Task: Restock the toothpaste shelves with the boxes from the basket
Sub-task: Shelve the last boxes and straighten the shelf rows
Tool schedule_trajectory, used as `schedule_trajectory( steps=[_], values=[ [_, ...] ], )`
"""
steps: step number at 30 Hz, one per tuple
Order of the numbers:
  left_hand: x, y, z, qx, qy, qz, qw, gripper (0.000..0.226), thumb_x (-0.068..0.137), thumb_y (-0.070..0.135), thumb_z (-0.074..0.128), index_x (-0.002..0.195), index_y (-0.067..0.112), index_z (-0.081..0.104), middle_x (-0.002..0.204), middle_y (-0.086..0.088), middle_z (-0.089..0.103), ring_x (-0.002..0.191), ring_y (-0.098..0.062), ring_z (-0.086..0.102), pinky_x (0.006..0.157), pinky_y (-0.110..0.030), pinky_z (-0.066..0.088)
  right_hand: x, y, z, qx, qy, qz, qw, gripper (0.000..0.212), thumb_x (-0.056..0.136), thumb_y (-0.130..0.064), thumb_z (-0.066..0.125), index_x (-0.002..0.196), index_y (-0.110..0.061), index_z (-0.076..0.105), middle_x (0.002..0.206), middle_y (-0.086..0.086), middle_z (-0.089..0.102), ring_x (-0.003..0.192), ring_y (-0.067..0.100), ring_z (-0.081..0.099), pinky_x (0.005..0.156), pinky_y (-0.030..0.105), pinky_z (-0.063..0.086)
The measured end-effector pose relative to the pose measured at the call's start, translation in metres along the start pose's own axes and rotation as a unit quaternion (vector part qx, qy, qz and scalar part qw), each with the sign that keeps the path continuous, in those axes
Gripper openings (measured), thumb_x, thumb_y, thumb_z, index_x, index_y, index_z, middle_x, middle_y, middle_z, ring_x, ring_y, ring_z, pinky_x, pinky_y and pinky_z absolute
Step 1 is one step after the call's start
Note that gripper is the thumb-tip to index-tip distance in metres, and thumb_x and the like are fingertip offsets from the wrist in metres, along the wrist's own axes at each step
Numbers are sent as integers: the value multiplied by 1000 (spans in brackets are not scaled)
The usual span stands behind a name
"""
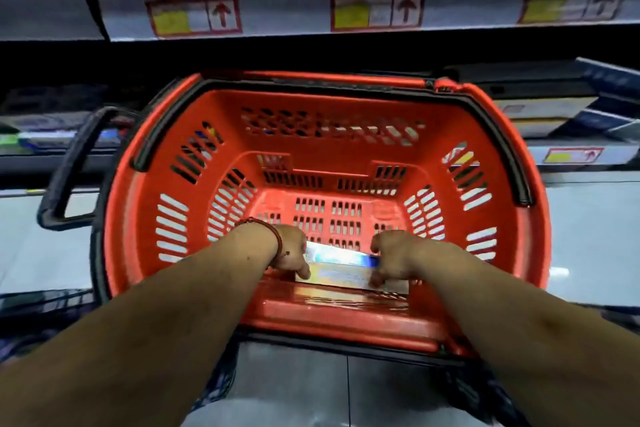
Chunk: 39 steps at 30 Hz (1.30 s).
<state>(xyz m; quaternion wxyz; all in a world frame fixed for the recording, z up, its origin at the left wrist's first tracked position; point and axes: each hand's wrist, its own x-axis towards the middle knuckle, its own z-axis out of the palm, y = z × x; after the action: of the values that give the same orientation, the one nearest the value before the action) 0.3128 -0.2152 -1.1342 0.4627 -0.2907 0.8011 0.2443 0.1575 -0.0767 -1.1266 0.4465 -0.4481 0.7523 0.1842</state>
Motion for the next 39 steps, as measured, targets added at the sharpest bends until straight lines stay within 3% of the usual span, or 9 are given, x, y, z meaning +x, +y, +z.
schedule_trajectory(
  steps=[2, 6, 10, 17, 21, 28, 33, 36, 39],
  values=[
    [6, 1, 1, -41, -23, -2, 999, 64, 90, 52, 69, 140, 14, 56, 140, -5, 58, 122, -26, 58, 103, -31, 45, 8, 3, 4, -11, -4, 22, 1000, 60, 80, -34, 81, 131, -9, 59, 136, 13, 60, 119, 30, 61, 91, 30, 51],
    [20, -8, 7, -218, -82, -22, 972, 41, 89, 56, 69, 105, 18, 65, 89, -4, 61, 67, -18, 55, 60, -25, 47, 15, 3, 3, 9, -37, 56, 998, 37, 89, -30, 70, 120, -11, 65, 122, 10, 66, 100, 27, 63, 81, 28, 49],
    [26, -11, 12, -344, -95, -23, 934, 24, 91, 45, 72, 91, 23, 62, 84, -4, 51, 62, -15, 48, 58, -24, 49, 17, 7, -3, 157, -62, 90, 982, 20, 94, -27, 64, 92, -7, 63, 90, 8, 59, 73, 23, 58, 62, 30, 48],
    [17, -12, -11, -538, 114, -67, 832, 19, 91, 15, 75, 96, -2, 68, 80, -18, 69, 52, -24, 69, 49, -36, 61, 29, 21, -6, 423, 83, 174, 886, 28, 76, -24, 70, 94, -3, 67, 99, 16, 71, 91, 34, 71, 84, 44, 60],
    [3, -14, -24, -608, 206, -75, 763, 16, 80, -9, 78, 83, 1, 65, 96, -21, 71, 77, -31, 73, 51, -34, 62, 34, 25, -18, 515, 173, 164, 824, 38, 62, -28, 65, 92, -5, 65, 100, 17, 72, 90, 36, 71, 83, 51, 61],
    [-64, -6, -52, -704, 246, 20, 666, 44, 82, -18, 68, 119, 4, 69, 105, -19, 75, 92, -29, 72, 89, -41, 59, -65, 0, -67, 580, 327, 141, 732, 12, 83, -15, 65, 82, -3, 61, 85, 13, 64, 81, 33, 63, 67, 34, 48],
    [-118, -2, -69, -695, 358, 77, 619, 34, 77, -10, 75, 104, 11, 77, 100, -23, 76, 85, -30, 73, 65, -27, 59, -113, -8, -90, 645, 369, 74, 665, 35, 78, -33, 69, 97, -3, 66, 97, 16, 70, 90, 36, 68, 83, 48, 58],
    [-152, 5, -79, -675, 432, 102, 589, 25, 63, 26, 90, 85, 16, 82, 91, -10, 80, 92, -31, 76, 86, -42, 62, -141, -10, -105, 682, 395, 39, 615, 46, 70, -47, 66, 97, -10, 67, 94, 10, 72, 88, 34, 70, 88, 51, 58],
    [-184, 18, -87, -689, 469, 118, 539, 37, 67, 43, 90, 67, 11, 70, 79, -6, 74, 79, -26, 72, 79, -40, 63, -178, -15, -115, 672, 480, 46, 563, 41, 77, -47, 67, 86, -7, 61, 86, 11, 67, 80, 35, 66, 76, 45, 57]
  ],
)
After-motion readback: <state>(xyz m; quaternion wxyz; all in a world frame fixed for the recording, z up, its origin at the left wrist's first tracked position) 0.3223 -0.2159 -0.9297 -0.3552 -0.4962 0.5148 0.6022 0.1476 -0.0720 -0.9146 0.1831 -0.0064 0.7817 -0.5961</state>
